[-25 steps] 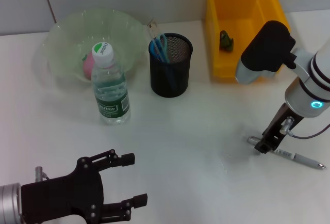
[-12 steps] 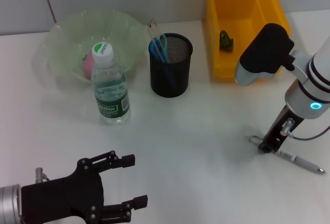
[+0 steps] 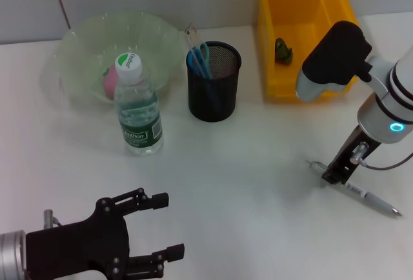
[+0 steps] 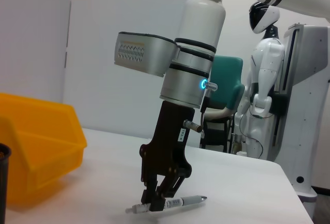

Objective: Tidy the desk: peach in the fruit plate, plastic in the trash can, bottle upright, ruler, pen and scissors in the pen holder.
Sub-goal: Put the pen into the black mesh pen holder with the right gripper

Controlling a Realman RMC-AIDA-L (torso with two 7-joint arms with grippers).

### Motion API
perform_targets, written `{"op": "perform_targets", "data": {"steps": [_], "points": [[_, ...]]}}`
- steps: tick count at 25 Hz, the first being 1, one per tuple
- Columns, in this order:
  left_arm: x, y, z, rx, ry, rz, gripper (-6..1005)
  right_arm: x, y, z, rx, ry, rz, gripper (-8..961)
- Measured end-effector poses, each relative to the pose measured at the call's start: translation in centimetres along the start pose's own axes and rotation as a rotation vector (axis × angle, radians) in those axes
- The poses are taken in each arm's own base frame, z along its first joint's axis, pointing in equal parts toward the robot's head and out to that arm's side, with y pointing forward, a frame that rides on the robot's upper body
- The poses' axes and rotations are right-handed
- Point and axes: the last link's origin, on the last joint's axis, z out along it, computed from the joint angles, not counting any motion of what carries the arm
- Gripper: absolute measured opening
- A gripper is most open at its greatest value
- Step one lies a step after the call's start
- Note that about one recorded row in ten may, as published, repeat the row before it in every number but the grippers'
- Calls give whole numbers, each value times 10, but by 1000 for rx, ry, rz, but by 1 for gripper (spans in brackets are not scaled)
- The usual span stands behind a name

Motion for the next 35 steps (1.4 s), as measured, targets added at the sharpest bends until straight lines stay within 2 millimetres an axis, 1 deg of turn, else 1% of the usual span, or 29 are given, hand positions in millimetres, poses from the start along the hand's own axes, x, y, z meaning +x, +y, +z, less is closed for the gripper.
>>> {"op": "perform_targets", "data": {"steps": [2,3,4,6,7,9,10,11,12,13,14,15,16,17,18,19,22,25,26,27,30,33,35], "points": [[0,0,0,1,0,-1,819,-1,1,-2,-1,-17,1,177],[0,0,0,2,1,-1,819,-4,2,-9,-7,-53,4,177],[0,0,0,2,1,-1,819,-4,2,-9,-7,-53,4,178],[0,0,-1,0,3,0,819,-8,1,-26,-2,-123,13,178],[0,0,-1,0,3,1,819,-8,1,-26,-2,-123,13,178],[1,0,-1,-1,4,2,818,-12,1,-43,16,-192,18,178],[1,0,0,-2,5,3,818,-18,0,-66,46,-295,14,178],[2,0,0,-4,5,6,818,-22,-1,-77,64,-355,12,178],[2,0,0,-4,5,6,818,-22,-1,-77,64,-355,12,178],[3,-1,1,-7,6,9,818,-30,0,-97,93,-491,7,178],[3,-1,1,-7,6,9,818,-30,0,-97,93,-491,7,178],[3,-1,1,-8,6,11,818,-39,0,-113,128,-636,-6,178],[3,-2,1,-9,6,12,818,-39,0,-113,128,-636,-6,178],[4,-2,1,-9,6,13,818,-43,-1,-117,145,-691,-13,178],[4,-2,1,-10,6,16,818,-50,-4,-122,178,-794,-23,178],[4,-2,1,-10,6,16,818,-50,-4,-122,178,-794,-23,178],[4,-2,2,-10,7,16,818,-59,-6,-121,190,-904,-20,179],[5,-3,3,-13,8,20,818,-72,-3,-107,172,-1041,-38,179],[5,-3,3,-13,8,20,818,-72,-3,-107,172,-1041,-38,179],[5,-3,3,-14,8,21,818,-76,-1,-98,168,-1095,-46,179],[6,-5,4,-16,5,17,819,-78,0,-92,165,-1128,-52,179],[7,-5,4,-17,5,11,819,-81,0,-76,151,-1159,-50,179],[7,-6,3,-17,4,9,819,-81,-1,-72,150,-1163,-48,179]]}}
